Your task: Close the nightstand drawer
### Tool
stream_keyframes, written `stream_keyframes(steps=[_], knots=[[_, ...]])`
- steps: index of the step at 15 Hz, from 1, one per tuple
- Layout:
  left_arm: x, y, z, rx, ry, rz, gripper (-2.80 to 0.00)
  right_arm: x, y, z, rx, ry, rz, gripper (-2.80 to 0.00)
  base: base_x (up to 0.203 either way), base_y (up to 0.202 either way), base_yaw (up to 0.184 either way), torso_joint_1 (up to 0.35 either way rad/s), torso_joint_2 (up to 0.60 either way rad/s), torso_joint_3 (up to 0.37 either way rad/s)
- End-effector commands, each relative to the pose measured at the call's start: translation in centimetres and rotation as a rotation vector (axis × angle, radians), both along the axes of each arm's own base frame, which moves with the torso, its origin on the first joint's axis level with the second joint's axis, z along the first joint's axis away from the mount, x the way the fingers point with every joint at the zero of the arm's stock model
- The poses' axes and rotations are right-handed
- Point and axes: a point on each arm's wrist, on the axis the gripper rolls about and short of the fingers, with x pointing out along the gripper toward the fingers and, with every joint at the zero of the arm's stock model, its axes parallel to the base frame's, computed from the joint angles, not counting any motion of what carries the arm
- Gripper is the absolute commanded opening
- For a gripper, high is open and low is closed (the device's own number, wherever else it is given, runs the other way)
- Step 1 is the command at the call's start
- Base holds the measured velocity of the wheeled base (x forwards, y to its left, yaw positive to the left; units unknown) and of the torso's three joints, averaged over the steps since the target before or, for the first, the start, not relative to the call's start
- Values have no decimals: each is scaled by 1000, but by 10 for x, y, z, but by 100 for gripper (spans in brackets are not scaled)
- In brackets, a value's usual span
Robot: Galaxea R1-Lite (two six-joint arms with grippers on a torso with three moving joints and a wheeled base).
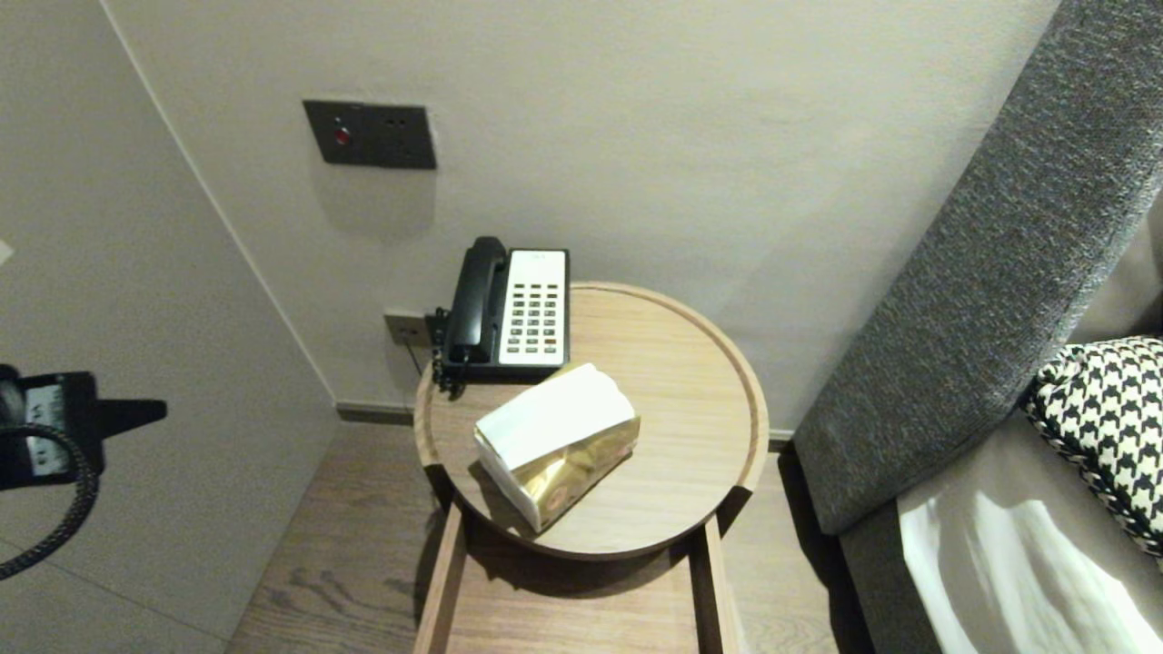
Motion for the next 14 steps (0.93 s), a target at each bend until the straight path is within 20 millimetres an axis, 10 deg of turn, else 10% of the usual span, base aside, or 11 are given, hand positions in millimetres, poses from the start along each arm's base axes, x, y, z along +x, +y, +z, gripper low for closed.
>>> stream_keyframes(steps=[1, 6, 14], knots=[[-40, 18, 1, 10, -26, 146, -280, 3, 0, -11, 0, 38, -1, -280, 0, 0, 0, 0, 0, 0], [-89, 27, -18, 44, -91, 303, -280, 3, 0, -11, 0, 38, -1, -280, 0, 0, 0, 0, 0, 0], [-125, 26, -124, 73, -192, 283, -280, 3, 0, -11, 0, 38, 1, -280, 0, 0, 0, 0, 0, 0]])
